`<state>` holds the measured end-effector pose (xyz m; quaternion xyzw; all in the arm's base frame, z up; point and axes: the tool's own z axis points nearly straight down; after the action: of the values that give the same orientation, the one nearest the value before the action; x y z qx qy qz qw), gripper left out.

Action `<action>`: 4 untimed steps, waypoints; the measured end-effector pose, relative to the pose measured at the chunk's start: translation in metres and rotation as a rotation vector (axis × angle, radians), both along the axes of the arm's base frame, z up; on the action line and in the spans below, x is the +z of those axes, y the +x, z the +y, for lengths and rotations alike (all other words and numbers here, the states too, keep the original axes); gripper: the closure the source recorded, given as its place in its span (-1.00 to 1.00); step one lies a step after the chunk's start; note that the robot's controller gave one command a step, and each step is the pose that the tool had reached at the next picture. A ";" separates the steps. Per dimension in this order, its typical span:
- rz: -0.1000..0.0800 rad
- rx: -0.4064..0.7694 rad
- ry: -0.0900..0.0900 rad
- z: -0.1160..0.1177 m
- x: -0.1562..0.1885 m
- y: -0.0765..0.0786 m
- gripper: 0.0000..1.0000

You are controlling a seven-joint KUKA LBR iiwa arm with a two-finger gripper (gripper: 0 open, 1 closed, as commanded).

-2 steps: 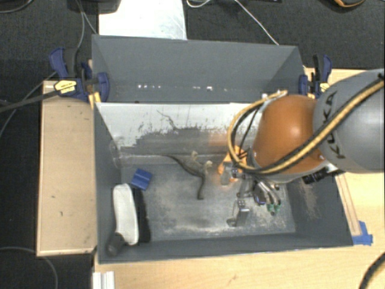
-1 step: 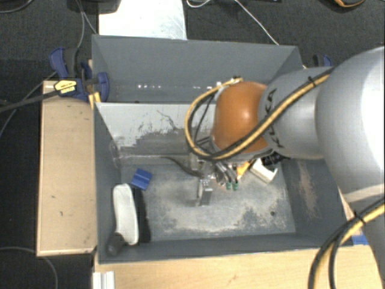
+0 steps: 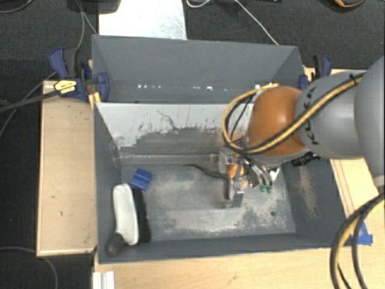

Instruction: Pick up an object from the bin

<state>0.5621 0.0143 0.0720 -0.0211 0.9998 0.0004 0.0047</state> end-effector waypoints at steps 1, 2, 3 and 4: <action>-0.017 0.025 0.007 0.037 0.004 0.006 1.00; -0.017 0.024 0.007 0.037 0.004 0.006 1.00; -0.021 0.077 0.012 0.027 0.003 0.012 1.00; -0.025 0.081 0.011 0.021 0.003 0.015 1.00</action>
Offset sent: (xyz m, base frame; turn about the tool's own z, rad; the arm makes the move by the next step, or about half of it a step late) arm 0.0000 0.0000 0.0000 0.0000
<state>0.5769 0.0354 0.0754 -0.0615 0.9979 0.0058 0.0175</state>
